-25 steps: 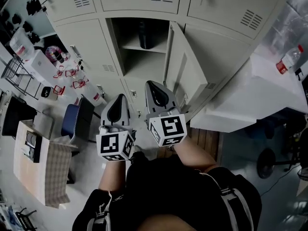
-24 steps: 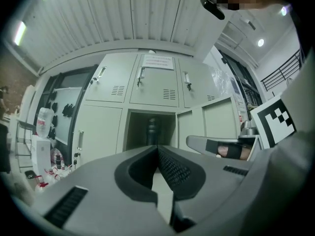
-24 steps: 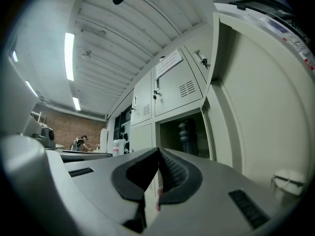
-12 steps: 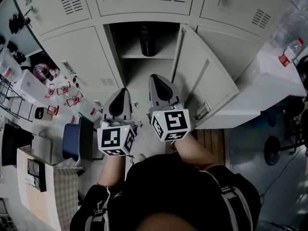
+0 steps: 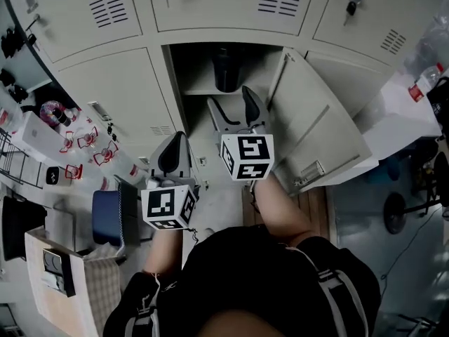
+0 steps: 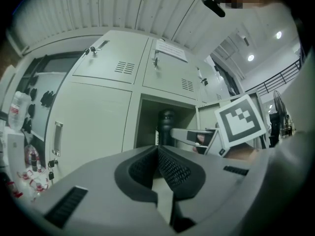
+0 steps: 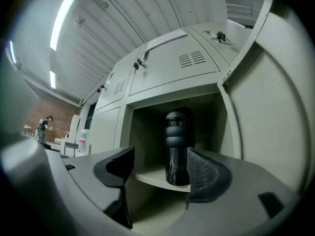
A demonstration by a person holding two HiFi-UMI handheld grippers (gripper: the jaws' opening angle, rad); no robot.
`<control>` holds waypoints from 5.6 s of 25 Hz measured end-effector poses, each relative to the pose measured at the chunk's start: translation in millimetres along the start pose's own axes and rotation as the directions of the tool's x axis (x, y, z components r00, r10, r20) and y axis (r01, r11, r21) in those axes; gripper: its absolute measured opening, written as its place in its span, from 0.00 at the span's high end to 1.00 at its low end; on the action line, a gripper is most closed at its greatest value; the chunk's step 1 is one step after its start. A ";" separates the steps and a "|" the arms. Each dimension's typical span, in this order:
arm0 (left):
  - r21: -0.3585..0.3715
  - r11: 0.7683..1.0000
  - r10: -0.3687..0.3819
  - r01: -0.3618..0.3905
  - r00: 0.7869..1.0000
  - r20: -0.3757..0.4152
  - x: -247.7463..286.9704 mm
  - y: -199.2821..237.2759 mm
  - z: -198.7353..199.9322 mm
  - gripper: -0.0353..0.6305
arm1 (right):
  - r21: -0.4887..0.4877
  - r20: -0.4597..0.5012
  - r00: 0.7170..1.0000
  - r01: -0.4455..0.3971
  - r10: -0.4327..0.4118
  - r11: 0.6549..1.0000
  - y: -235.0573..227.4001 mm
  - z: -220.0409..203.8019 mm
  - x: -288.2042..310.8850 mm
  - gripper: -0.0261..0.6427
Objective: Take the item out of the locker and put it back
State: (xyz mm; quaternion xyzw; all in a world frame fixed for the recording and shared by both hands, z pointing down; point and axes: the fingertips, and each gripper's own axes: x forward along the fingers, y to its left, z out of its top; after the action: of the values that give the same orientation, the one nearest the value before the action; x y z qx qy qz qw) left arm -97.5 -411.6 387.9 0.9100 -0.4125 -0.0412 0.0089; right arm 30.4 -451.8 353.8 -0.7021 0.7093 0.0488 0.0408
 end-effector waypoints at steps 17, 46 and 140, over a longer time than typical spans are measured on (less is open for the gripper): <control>0.010 1.000 -0.007 0.007 1.000 -0.006 16.7 30.1 0.5 0.93 | 0.019 -0.102 0.991 0.094 -0.092 0.995 -45.9 -11.5 97.8 0.32; 0.023 1.000 -0.003 0.003 1.000 0.015 18.3 35.3 7.7 0.93 | 0.193 -0.258 0.964 -0.020 0.070 0.981 -34.4 -20.5 102.2 0.36; 0.025 0.885 0.465 -0.465 0.882 -0.071 -160.5 -108.4 22.6 0.93 | 0.344 -0.266 0.929 -0.157 0.256 0.926 -26.6 -13.7 22.9 0.36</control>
State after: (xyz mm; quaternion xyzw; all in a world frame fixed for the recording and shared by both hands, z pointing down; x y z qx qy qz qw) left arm -123.4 -219.1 370.8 0.7856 -0.6180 -0.0020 0.0306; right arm 56.8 -476.5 364.1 -0.6058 0.7761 -0.1710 0.0373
